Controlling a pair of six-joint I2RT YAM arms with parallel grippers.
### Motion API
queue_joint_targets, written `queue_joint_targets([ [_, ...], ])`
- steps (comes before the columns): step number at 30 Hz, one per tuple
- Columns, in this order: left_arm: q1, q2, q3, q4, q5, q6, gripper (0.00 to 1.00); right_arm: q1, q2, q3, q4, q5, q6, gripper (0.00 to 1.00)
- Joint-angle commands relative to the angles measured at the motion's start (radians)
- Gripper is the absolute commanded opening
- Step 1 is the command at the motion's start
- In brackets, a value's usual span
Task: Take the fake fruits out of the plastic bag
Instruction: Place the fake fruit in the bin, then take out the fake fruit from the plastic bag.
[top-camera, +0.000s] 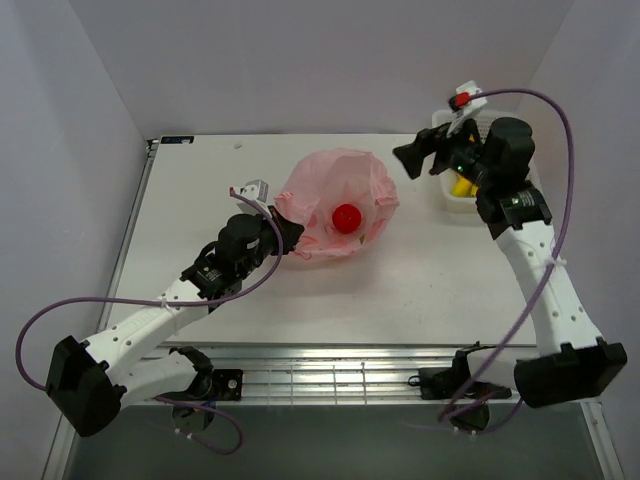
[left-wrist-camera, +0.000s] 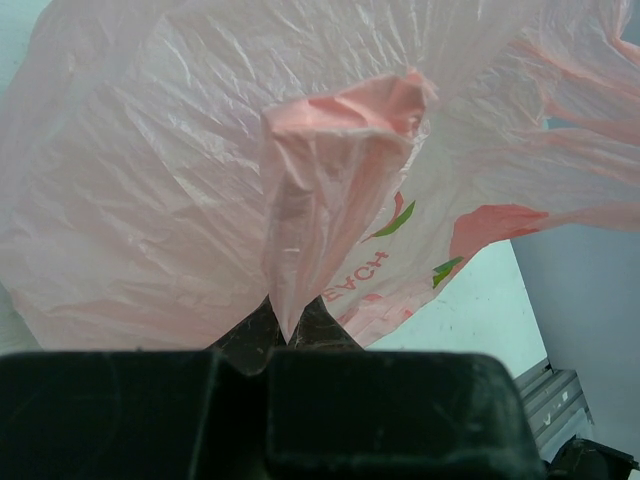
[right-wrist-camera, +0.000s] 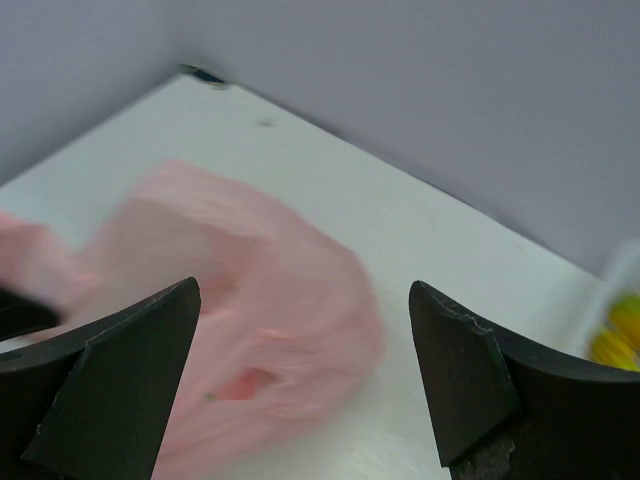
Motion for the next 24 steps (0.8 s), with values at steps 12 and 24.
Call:
queue_joint_targets([
  [12,-0.005,-0.018,0.017,0.014,0.043,-0.01,0.0,0.608,0.045,-0.047,-0.124,0.131,-0.075,0.9],
  [24,-0.005,-0.05,-0.002,0.0,0.059,-0.011,0.0,0.606,0.371,-0.03,-0.021,0.571,-0.07,0.9],
])
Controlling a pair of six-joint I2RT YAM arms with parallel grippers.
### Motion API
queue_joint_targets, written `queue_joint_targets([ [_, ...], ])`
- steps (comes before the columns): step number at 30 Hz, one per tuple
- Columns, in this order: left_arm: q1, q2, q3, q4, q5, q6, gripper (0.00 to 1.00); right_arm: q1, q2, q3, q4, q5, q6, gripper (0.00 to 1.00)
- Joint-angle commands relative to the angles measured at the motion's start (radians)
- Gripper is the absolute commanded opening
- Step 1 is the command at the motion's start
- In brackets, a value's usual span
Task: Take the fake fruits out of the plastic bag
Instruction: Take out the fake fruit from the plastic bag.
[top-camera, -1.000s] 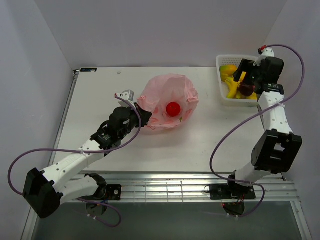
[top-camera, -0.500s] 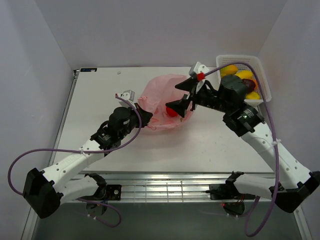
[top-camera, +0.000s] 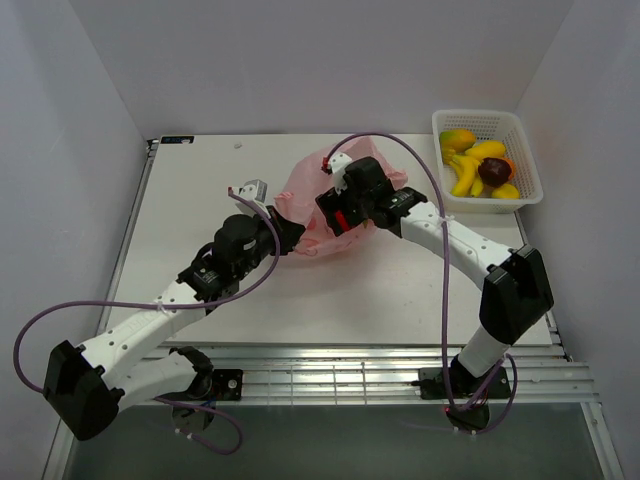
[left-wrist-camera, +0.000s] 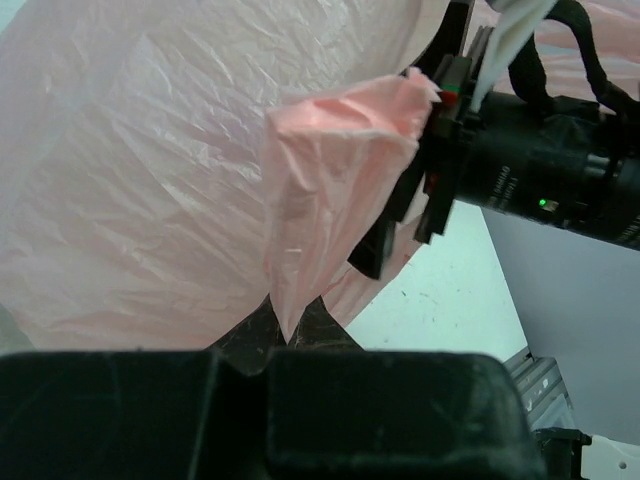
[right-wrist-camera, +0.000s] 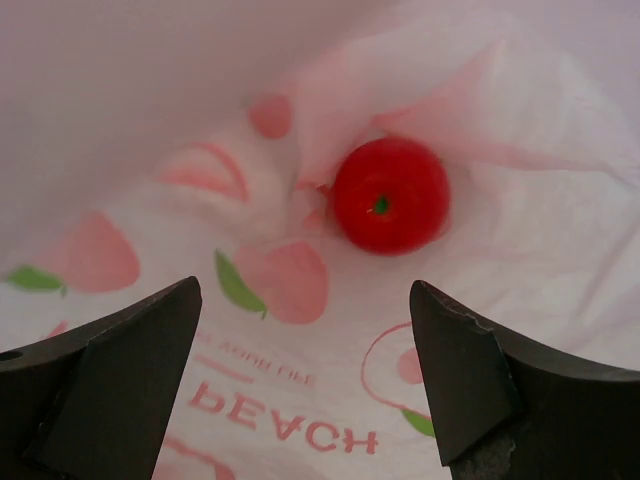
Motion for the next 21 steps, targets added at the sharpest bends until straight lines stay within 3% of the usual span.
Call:
queue_joint_targets([
  [1,-0.005,-0.022,-0.006,0.003,0.038,-0.008,0.0,-0.002,0.047,-0.021,0.211,0.237,0.015,0.9],
  [7,-0.005,-0.015,-0.023,0.003,0.061,-0.012,0.0,-0.002,0.268,0.092,0.24,0.412,0.158,0.9],
  [15,-0.007,-0.021,-0.043,0.005,0.106,-0.028,0.0,-0.006,0.4,0.112,0.291,0.48,0.322,0.9],
  [21,-0.007,-0.03,-0.049,0.002,0.13,-0.028,0.0,-0.022,0.478,0.129,0.324,0.445,0.334,0.9],
])
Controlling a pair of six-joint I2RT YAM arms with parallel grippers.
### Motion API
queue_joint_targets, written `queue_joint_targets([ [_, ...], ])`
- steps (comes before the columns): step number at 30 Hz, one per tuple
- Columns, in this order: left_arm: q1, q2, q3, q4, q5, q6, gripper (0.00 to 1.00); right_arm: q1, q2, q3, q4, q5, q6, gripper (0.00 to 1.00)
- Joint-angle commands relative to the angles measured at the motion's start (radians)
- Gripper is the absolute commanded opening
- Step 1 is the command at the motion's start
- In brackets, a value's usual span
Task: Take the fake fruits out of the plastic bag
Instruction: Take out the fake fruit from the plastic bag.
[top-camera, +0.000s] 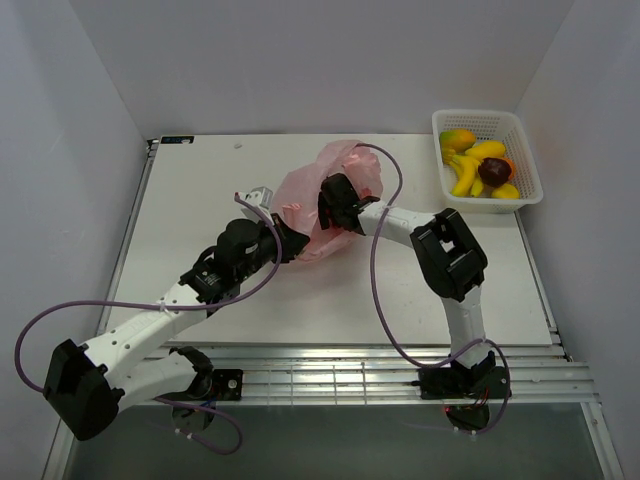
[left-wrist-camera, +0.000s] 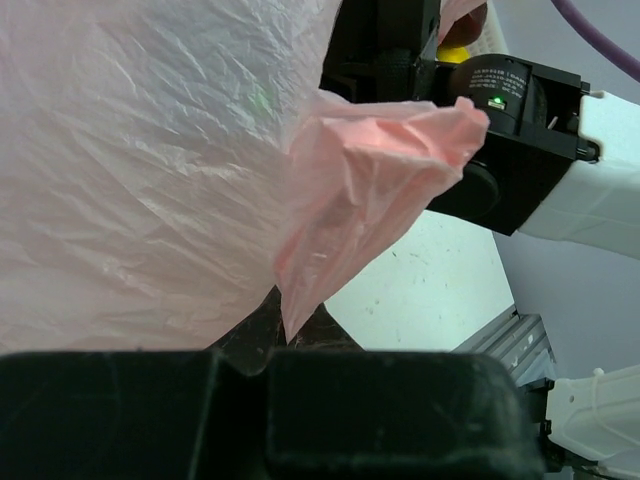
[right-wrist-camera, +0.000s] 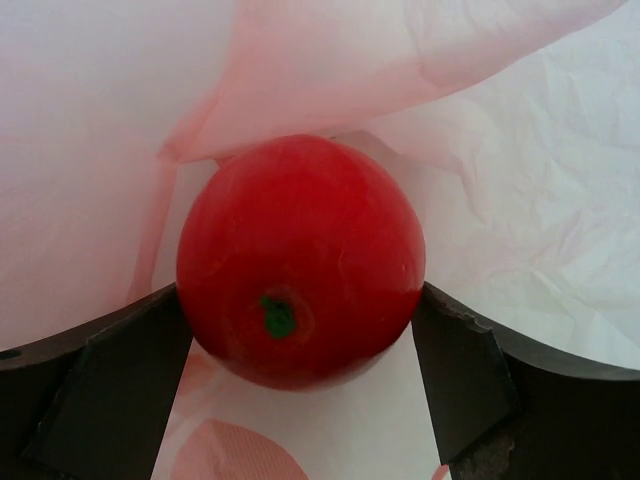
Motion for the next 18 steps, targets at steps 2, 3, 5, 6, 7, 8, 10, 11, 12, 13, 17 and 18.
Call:
queue_joint_targets([
  [2,-0.004,-0.034,-0.009,-0.006,0.037,-0.004,0.0,-0.016,0.05,0.044,0.067,0.01,0.06,0.9],
  [3,-0.004,-0.037,-0.008,-0.009,0.037,-0.004,0.0,-0.021,0.066,0.046,0.071,0.007,0.065,0.9],
  [5,-0.006,-0.046,-0.003,-0.018,0.037,-0.007,0.0,-0.031,0.076,0.047,0.083,-0.021,0.065,0.92],
  [6,-0.004,-0.049,-0.002,-0.029,0.037,-0.009,0.0,-0.042,0.081,0.046,0.099,-0.059,0.065,0.99],
  [7,-0.006,-0.058,-0.003,-0.034,0.037,-0.009,0.0,-0.045,0.081,0.035,0.111,-0.081,0.06,0.93],
  [8,-0.006,-0.06,-0.003,-0.04,0.036,-0.007,0.0,-0.048,0.075,0.027,0.119,-0.093,0.051,0.86],
  [10,-0.006,-0.063,-0.006,-0.055,0.022,-0.009,0.0,-0.048,0.046,-0.002,0.168,-0.116,0.037,0.57],
  [11,-0.006,-0.063,-0.005,-0.057,0.014,-0.01,0.0,-0.05,0.029,-0.016,0.18,-0.127,0.024,0.47],
  [12,-0.006,-0.063,-0.006,-0.058,0.011,-0.015,0.0,-0.05,-0.012,-0.031,0.204,-0.156,0.016,0.34],
  [13,-0.006,-0.061,-0.006,-0.06,0.007,-0.018,0.0,-0.05,-0.035,-0.055,0.209,-0.176,0.007,0.29],
  [17,-0.006,-0.037,0.006,-0.066,-0.03,-0.032,0.0,-0.045,-0.196,-0.102,0.183,-0.269,-0.03,0.18],
  [18,-0.006,-0.031,0.012,-0.064,-0.045,-0.033,0.0,-0.042,-0.227,-0.114,0.177,-0.305,-0.041,0.16],
])
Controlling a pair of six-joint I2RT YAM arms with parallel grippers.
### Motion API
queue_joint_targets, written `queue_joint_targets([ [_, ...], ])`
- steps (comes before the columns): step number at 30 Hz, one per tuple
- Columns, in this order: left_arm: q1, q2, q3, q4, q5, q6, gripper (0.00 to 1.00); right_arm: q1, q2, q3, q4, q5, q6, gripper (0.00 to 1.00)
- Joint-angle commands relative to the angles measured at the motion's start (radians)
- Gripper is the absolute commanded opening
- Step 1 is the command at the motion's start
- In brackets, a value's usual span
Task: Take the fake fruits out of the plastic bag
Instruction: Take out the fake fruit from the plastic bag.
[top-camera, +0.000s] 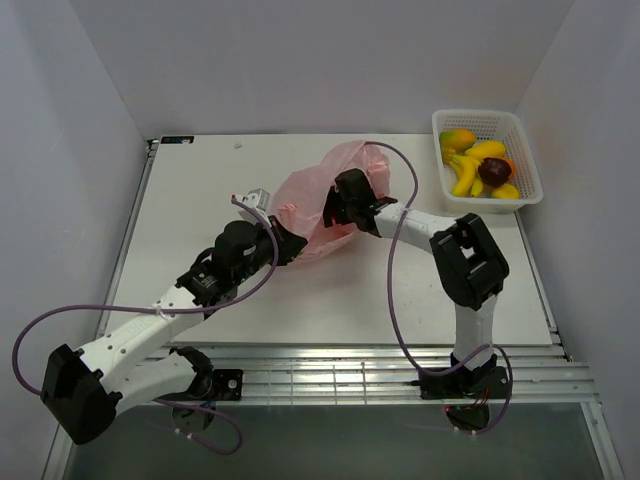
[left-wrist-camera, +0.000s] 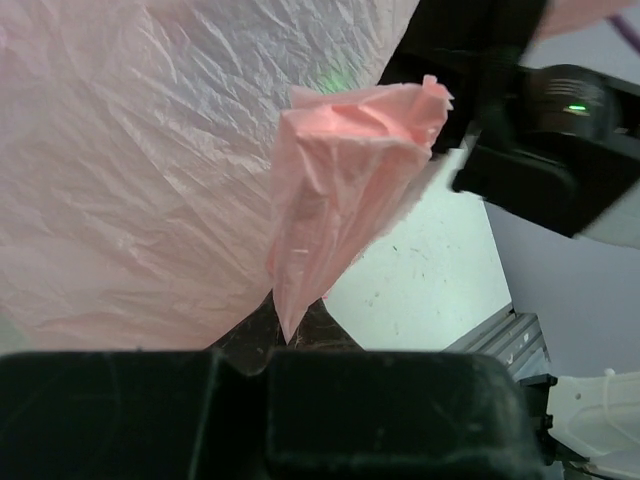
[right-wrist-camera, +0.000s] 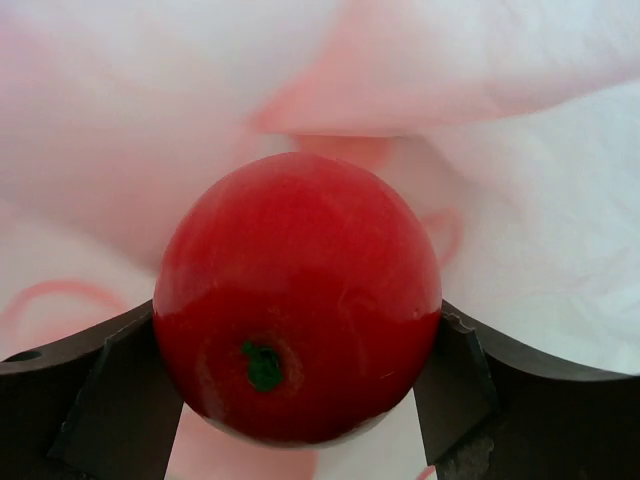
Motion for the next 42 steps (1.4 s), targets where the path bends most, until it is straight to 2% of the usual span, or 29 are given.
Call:
queue_joint_targets([
  [1,-0.004,0.008,0.019,-0.018,-0.048,-0.012,0.0,0.006,-0.194,-0.025,0.043,-0.121,-0.041,0.15],
  [2,-0.005,0.011,0.021,-0.017,-0.057,-0.017,0.0,0.012,-0.244,-0.046,0.025,-0.139,-0.044,0.08],
  [8,-0.005,0.026,0.024,-0.014,-0.103,-0.051,0.0,0.051,-0.375,-0.077,-0.092,-0.221,-0.046,0.08],
  [11,-0.005,0.028,0.019,-0.003,-0.121,-0.057,0.0,0.062,-0.442,-0.094,-0.144,-0.352,-0.032,0.08],
  [12,-0.005,0.029,0.019,0.003,-0.124,-0.058,0.0,0.063,-0.459,-0.117,-0.141,-0.435,-0.031,0.08],
  [16,-0.005,0.032,0.013,0.012,-0.143,-0.074,0.0,0.063,-0.55,-0.187,-0.081,-0.599,-0.017,0.08],
  [22,-0.005,0.014,0.001,0.006,-0.186,-0.104,0.0,0.063,-0.625,-0.123,-0.283,-0.834,-0.181,0.08],
  [26,-0.004,0.008,0.003,-0.003,-0.213,-0.103,0.0,0.063,-0.726,-0.146,-0.304,-1.033,-0.258,0.08],
  [31,-0.005,0.012,0.012,-0.015,-0.238,-0.085,0.0,0.06,-0.847,-0.093,-0.302,-0.96,-0.271,0.08],
  [35,-0.005,0.015,0.004,-0.018,-0.224,-0.052,0.0,0.013,-0.919,0.073,-0.316,-0.774,-0.248,0.08],
  [36,-0.004,0.014,0.003,-0.027,-0.222,-0.048,0.0,-0.006,-0.927,0.12,-0.322,-0.655,-0.25,0.08],
  [37,-0.004,0.011,-0.004,-0.029,-0.213,-0.036,0.0,-0.05,-0.936,0.135,-0.322,-0.537,-0.254,0.08],
  [38,-0.005,0.009,-0.008,-0.027,-0.203,-0.026,0.0,-0.078,-0.936,0.145,-0.323,-0.487,-0.253,0.08],
  [40,-0.005,0.003,-0.016,-0.027,-0.187,-0.014,0.0,-0.165,-0.927,0.15,-0.323,-0.437,-0.233,0.08],
  [42,-0.004,-0.015,-0.031,-0.02,-0.169,0.009,0.0,-0.321,-0.897,0.139,-0.323,-0.404,-0.207,0.08],
])
